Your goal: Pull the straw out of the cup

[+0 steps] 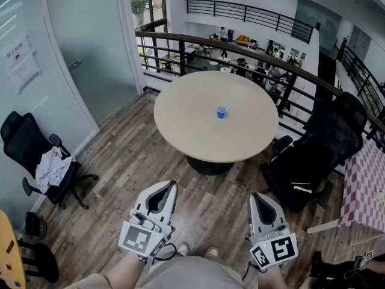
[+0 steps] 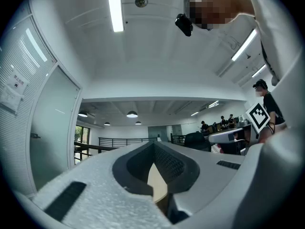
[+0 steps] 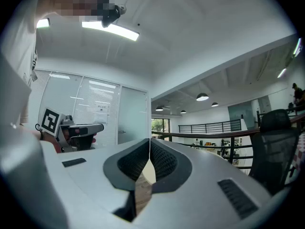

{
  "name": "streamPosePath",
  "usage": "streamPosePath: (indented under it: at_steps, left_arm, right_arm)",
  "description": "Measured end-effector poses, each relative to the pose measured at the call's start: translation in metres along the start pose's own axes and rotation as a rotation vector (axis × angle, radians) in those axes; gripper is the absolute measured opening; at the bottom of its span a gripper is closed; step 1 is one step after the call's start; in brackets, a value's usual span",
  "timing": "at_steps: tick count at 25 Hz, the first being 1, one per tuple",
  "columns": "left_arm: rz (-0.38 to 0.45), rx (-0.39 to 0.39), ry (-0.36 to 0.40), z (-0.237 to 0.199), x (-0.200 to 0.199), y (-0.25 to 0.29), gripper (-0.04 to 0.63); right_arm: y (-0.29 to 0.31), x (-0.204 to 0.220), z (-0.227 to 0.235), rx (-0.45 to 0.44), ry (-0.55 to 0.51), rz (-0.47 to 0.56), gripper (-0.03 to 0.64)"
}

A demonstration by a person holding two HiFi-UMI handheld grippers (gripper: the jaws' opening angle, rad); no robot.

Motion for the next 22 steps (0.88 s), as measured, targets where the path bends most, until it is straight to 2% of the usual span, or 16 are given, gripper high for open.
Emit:
streamPosePath:
  at_steps: [7, 22]
  left_arm:
    - [-0.026, -0.009, 0.008, -0.003, 0.009, 0.003, 0.014]
    - [-0.074, 0.035, 0.025, 0.047, 0.024, 0.035, 0.014]
  right_arm:
    - [0.006, 0.000, 0.001, -0.014, -0.002, 0.011, 0.025]
    - [-0.017, 0.013, 0.042, -0.012, 0.029, -0.009, 0.025]
Point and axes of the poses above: the fingertips, and each gripper's own axes: y forward along the fingers, z to its right, x out of its underside, the point moved 2 cm from there along -y, backward along the fingers, and after that the axes turned 2 degrees about -x, right-handed, at the moved point
